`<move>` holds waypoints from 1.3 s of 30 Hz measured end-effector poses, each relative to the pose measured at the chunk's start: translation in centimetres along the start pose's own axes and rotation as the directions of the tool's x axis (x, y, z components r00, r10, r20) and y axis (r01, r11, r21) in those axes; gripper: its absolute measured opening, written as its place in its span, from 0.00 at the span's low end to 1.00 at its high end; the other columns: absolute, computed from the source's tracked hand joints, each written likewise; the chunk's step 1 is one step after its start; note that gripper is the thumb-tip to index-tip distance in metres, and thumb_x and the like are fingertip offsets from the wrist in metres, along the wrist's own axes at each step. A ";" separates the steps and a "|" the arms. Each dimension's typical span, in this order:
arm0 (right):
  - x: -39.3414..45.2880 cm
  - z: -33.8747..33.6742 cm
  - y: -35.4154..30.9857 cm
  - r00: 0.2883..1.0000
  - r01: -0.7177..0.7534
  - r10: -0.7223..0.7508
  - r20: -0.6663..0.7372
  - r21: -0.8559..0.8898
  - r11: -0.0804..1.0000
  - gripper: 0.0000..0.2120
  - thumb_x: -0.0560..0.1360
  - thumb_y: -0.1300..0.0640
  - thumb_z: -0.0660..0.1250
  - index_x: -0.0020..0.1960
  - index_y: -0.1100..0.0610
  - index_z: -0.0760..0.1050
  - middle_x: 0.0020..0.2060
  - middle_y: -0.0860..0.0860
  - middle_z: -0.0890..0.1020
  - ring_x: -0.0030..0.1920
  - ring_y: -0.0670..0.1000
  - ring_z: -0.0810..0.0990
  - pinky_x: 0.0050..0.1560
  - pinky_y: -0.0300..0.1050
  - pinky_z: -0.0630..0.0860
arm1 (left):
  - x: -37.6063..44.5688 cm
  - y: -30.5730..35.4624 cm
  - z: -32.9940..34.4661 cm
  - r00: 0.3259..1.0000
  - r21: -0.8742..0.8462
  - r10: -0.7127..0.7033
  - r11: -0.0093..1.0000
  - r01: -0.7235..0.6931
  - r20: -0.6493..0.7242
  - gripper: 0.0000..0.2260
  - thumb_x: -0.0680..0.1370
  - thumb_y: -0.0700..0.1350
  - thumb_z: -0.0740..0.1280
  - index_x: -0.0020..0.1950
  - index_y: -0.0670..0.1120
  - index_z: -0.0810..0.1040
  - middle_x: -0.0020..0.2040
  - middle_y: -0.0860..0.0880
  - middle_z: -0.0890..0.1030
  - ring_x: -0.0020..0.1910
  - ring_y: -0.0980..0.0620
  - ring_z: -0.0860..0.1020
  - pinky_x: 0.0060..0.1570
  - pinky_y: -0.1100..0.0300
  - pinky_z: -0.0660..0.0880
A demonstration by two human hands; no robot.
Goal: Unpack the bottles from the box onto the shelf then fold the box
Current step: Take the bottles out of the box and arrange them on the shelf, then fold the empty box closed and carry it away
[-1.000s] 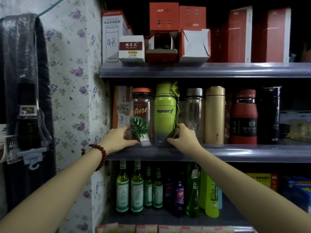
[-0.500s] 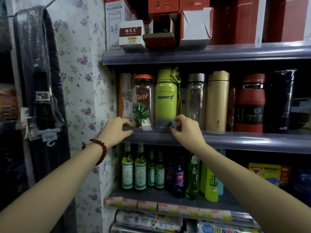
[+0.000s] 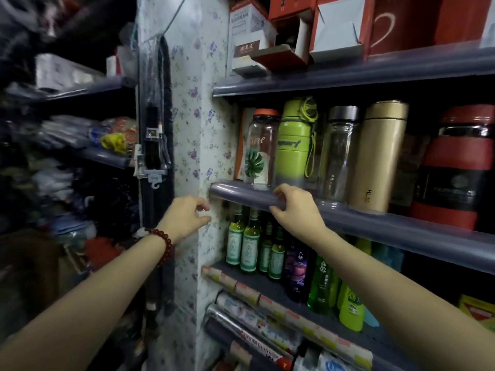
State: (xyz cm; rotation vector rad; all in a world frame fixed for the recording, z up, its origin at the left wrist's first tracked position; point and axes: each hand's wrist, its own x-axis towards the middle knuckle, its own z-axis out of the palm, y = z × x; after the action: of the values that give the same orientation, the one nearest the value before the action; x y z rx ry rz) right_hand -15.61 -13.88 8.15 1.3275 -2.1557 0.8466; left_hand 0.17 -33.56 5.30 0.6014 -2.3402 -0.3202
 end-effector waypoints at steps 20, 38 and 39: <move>-14.1 9.4 -13.7 0.837 0.110 -0.225 0.500 0.249 0.962 0.12 0.73 0.55 0.67 0.54 0.60 0.77 0.52 0.58 0.80 0.55 0.59 0.78 0.48 0.46 0.73 | -27.6 -5.7 -8.5 0.816 0.212 -0.576 0.804 0.556 0.045 0.07 0.74 0.47 0.71 0.49 0.47 0.79 0.44 0.51 0.79 0.46 0.53 0.76 0.44 0.62 0.72; -24.2 20.8 -20.3 0.588 0.096 -0.391 0.708 0.419 0.903 0.08 0.71 0.59 0.66 0.47 0.62 0.78 0.46 0.58 0.81 0.48 0.58 0.79 0.46 0.49 0.77 | -41.6 -9.8 -6.2 0.510 0.262 -0.859 0.500 0.826 0.030 0.15 0.75 0.48 0.70 0.58 0.43 0.79 0.55 0.44 0.81 0.54 0.47 0.78 0.51 0.59 0.73; -24.2 22.0 -20.3 0.561 0.105 -0.408 0.720 0.427 0.898 0.08 0.72 0.59 0.66 0.47 0.63 0.78 0.46 0.59 0.81 0.49 0.59 0.79 0.46 0.49 0.77 | -41.8 -10.2 -5.6 0.495 0.272 -0.869 0.482 0.833 0.026 0.15 0.75 0.49 0.70 0.58 0.43 0.79 0.55 0.44 0.81 0.54 0.47 0.79 0.53 0.58 0.73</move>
State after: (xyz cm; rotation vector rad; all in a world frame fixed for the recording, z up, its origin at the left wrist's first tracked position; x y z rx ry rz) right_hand 11.42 -21.57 -18.06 2.5428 -2.3582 0.5418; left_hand 34.68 -21.72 -18.10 1.9531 -2.0235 -0.5623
